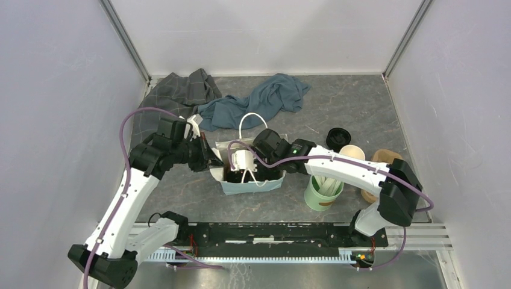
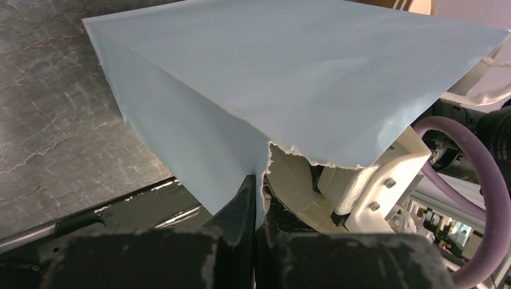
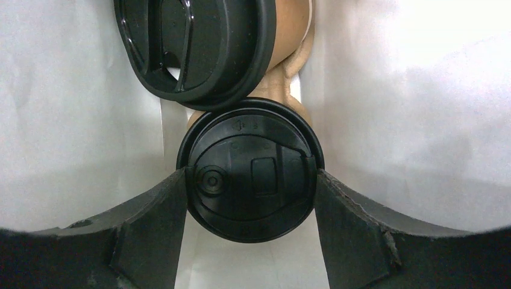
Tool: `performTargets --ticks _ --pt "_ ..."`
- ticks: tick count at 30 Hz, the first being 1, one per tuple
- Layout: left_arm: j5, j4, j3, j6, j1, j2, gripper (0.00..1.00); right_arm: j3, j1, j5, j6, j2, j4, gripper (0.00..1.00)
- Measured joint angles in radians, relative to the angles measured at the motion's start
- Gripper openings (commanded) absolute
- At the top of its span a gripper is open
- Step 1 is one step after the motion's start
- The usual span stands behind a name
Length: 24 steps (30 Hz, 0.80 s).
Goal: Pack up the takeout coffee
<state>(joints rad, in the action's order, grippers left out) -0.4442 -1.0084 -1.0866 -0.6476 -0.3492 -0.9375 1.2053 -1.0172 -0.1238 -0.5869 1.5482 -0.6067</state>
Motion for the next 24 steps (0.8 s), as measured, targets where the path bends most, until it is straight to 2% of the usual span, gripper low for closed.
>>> performTargets --ticks 17,19,24 --pt "0.158 -0.015 -0.044 -0.02 0.0 -0.059 0.02 -0.042 0.005 -0.023 -0.003 0.05 0.083 0.01" --pt "0.16 -0.015 -0.044 -0.019 0.0 -0.062 0.02 -0.042 0.008 -0.028 -0.003 0.05 0.086 0.07" --pt "0.154 -0.01 -0.048 -0.019 0.0 -0.069 0.02 0.012 0.014 -0.034 0.012 0.056 0.036 0.36"
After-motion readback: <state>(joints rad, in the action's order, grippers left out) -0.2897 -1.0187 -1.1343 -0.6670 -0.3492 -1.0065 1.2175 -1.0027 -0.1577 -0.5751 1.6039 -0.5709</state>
